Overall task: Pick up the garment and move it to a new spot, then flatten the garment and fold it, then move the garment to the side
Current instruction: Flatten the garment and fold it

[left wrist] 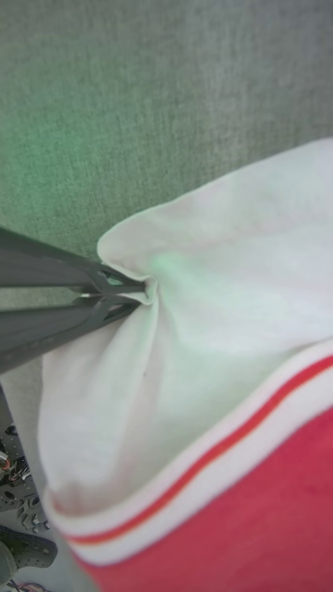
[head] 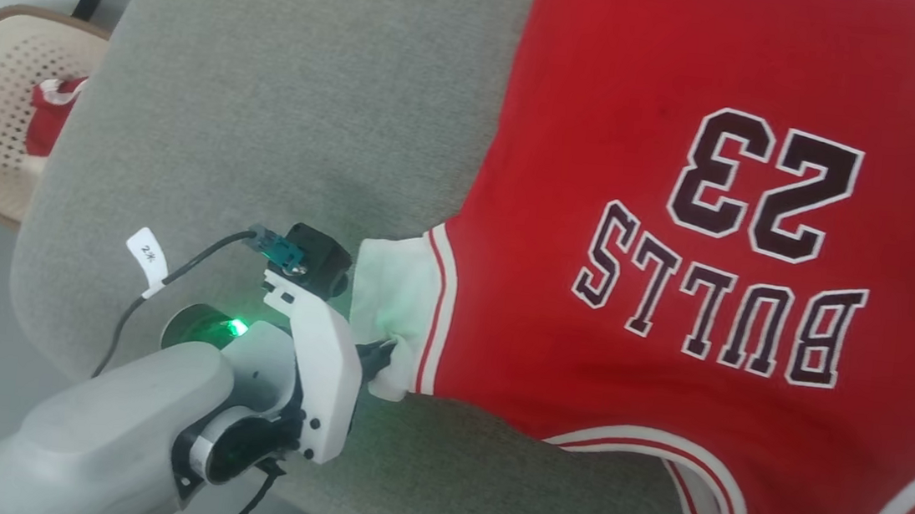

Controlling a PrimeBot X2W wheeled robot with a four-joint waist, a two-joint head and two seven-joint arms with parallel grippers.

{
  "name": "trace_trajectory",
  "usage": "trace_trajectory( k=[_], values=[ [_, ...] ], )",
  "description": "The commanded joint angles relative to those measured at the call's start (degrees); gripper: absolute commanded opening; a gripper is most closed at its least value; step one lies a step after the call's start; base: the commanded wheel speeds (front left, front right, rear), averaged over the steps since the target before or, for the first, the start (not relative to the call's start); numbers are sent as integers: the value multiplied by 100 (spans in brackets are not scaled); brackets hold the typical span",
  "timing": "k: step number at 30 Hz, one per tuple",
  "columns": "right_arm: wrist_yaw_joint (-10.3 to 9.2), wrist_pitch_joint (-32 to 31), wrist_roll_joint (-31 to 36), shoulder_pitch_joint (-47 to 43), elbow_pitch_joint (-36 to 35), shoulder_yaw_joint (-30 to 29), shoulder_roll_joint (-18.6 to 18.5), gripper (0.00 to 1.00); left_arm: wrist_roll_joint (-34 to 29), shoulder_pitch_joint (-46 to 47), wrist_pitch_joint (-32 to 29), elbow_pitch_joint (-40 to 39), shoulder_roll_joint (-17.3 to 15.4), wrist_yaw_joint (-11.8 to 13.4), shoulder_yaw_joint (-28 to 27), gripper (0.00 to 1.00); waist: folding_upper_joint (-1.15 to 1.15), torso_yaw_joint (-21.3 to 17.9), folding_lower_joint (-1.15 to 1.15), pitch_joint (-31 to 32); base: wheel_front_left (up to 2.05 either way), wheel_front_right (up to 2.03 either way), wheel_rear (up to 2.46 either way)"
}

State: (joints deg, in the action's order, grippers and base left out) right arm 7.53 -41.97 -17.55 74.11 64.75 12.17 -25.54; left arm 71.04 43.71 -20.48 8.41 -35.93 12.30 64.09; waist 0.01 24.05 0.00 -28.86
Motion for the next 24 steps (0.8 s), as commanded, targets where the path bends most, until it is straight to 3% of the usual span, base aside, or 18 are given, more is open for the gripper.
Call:
trace_trajectory(
  k=[1, 13, 19, 24],
  values=[
    [-7, -82, 86, -526, 209, 140, -1, 0, -37, -129, 16, 415, -161, 125, 49, 0, -1, -104, 0, 70, 0, 0, 0],
    [-3, 284, -748, -1389, -944, 1165, 73, 0, 86, -320, 86, 498, -620, 237, -103, 0, -1, -911, 0, 738, 0, 0, 0],
    [-4, 172, -1538, -2182, -2116, 1712, -231, 0, 242, -543, 34, 311, -907, 326, -145, 0, -1, -1355, 0, 1165, 0, 0, 0],
    [-4, -8, -2143, -3024, -3229, 1836, -591, 0, 299, -712, -4, 96, -1104, 443, -164, 0, -1, -1658, 0, 1449, 0, 0, 0]
  ],
)
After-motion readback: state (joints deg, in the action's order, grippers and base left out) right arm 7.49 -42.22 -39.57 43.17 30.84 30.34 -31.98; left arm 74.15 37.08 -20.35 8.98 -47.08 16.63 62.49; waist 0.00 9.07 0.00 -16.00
